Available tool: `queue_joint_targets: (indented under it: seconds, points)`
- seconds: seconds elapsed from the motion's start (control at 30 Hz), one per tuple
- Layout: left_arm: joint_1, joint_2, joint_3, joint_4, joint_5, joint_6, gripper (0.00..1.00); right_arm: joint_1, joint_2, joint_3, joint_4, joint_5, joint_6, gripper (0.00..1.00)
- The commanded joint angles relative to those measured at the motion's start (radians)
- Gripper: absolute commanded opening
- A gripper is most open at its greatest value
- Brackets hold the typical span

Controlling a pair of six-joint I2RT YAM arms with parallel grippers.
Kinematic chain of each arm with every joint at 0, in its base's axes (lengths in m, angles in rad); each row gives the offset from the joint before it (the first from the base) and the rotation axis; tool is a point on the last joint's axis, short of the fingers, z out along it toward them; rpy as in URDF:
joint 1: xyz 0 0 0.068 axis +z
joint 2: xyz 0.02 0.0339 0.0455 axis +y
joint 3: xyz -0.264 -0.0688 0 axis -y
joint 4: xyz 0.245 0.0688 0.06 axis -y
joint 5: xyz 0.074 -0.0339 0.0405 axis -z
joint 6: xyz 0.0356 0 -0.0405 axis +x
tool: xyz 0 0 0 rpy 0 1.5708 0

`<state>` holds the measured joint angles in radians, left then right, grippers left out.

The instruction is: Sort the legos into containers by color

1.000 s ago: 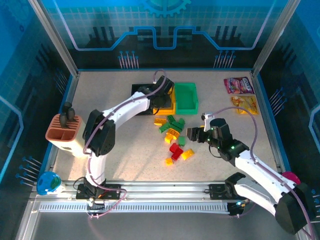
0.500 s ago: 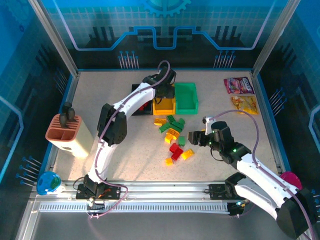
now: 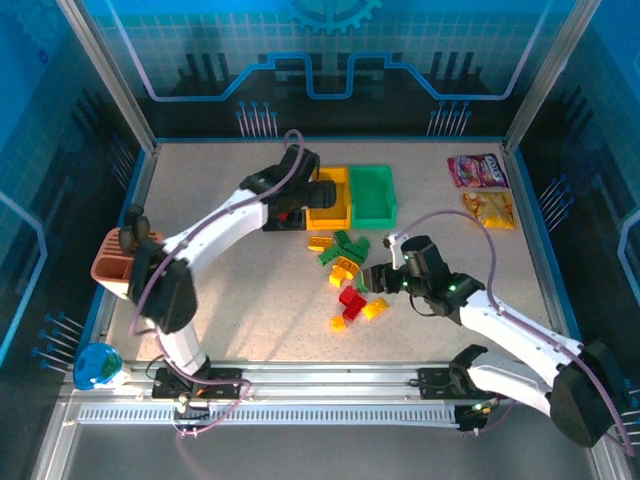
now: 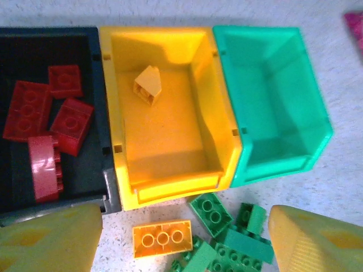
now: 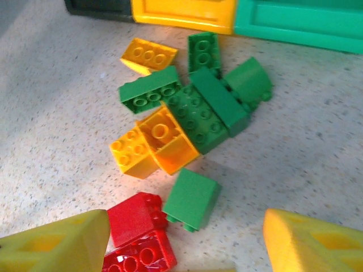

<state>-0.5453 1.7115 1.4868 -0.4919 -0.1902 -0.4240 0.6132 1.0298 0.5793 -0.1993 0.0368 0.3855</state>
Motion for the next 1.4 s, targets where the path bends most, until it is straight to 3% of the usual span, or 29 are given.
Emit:
queue_joint_targets:
  seconds: [0.0,0.17,0.5,0.73,0.97,1.37]
  points:
    - [-0.003,-0.112,-0.150,0.094,0.012,-0.031,0.76,0.068,0.067,0.087,-0.043,0.051,-0.069,0.72]
    - [-0.003,-0.287,-0.362,0.107,-0.041,-0.051,0.75,0.167,0.230,0.217,-0.105,0.069,-0.068,0.70]
    - [-0.001,-0.541,-0.632,0.081,-0.128,-0.106,0.75,0.356,0.518,0.438,-0.211,0.313,0.282,0.70]
    - [0.002,-0.661,-0.729,0.046,-0.161,-0.137,0.74,0.361,0.622,0.549,-0.335,0.375,0.463,0.64]
    - [0.002,-0.778,-0.793,0.025,-0.170,-0.163,0.74,0.353,0.691,0.602,-0.400,0.384,0.515,0.65]
    - [0.002,-0.843,-0.822,-0.001,-0.154,-0.176,0.74,0.312,0.770,0.612,-0.378,0.353,0.541,0.64]
